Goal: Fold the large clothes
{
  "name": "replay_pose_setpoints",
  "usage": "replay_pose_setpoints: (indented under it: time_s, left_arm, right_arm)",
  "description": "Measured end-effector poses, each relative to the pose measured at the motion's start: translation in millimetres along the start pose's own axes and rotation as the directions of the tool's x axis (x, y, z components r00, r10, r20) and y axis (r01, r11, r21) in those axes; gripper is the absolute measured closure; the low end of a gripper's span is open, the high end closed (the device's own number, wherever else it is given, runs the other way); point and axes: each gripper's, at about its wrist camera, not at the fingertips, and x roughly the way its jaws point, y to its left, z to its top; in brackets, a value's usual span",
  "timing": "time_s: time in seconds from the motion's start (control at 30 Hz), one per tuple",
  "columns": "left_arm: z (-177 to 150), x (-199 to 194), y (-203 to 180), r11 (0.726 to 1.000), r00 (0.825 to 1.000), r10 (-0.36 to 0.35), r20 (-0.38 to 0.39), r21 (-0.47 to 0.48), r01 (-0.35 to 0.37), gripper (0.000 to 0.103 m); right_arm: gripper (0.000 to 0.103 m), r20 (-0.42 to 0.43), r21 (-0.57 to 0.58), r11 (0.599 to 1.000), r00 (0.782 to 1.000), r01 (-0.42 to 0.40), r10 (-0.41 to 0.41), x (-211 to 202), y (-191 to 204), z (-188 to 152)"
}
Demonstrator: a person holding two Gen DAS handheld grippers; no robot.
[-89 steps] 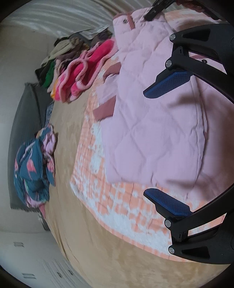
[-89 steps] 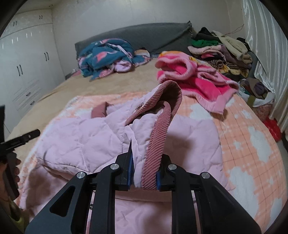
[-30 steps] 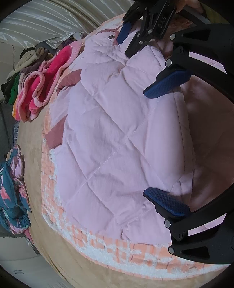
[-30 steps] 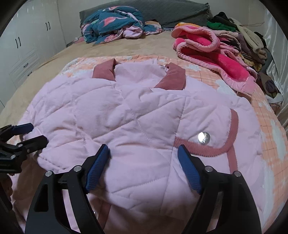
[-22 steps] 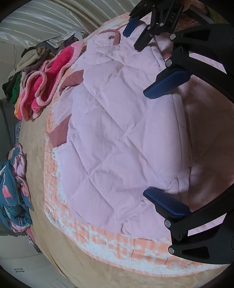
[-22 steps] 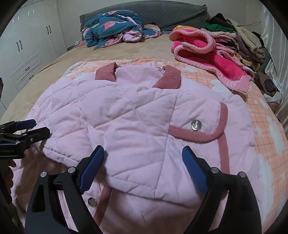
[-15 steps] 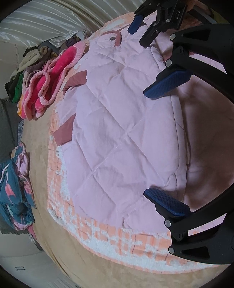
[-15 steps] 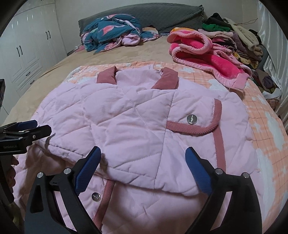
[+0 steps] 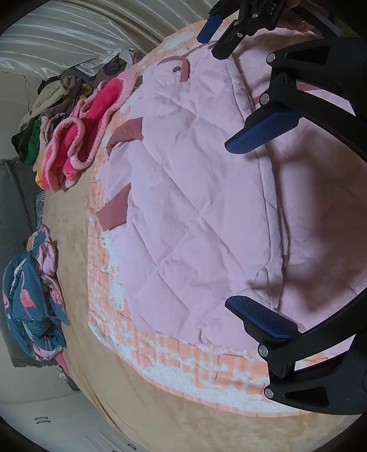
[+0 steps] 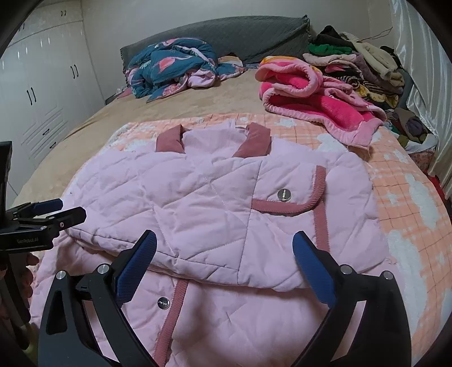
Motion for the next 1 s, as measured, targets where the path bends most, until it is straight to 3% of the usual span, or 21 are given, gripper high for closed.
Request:
replay_pose_setpoints:
  time_s: [1.0]
  left_arm:
    - [-17.4,-71.8,6.0,0.999,0.991,0.041,0.131,-0.012,-0.040,0.009]
  right_arm:
    - [0.004,0.126,0.092,0.995,0.991,0.029,-0.040,-82.3,-10.6,-13.9]
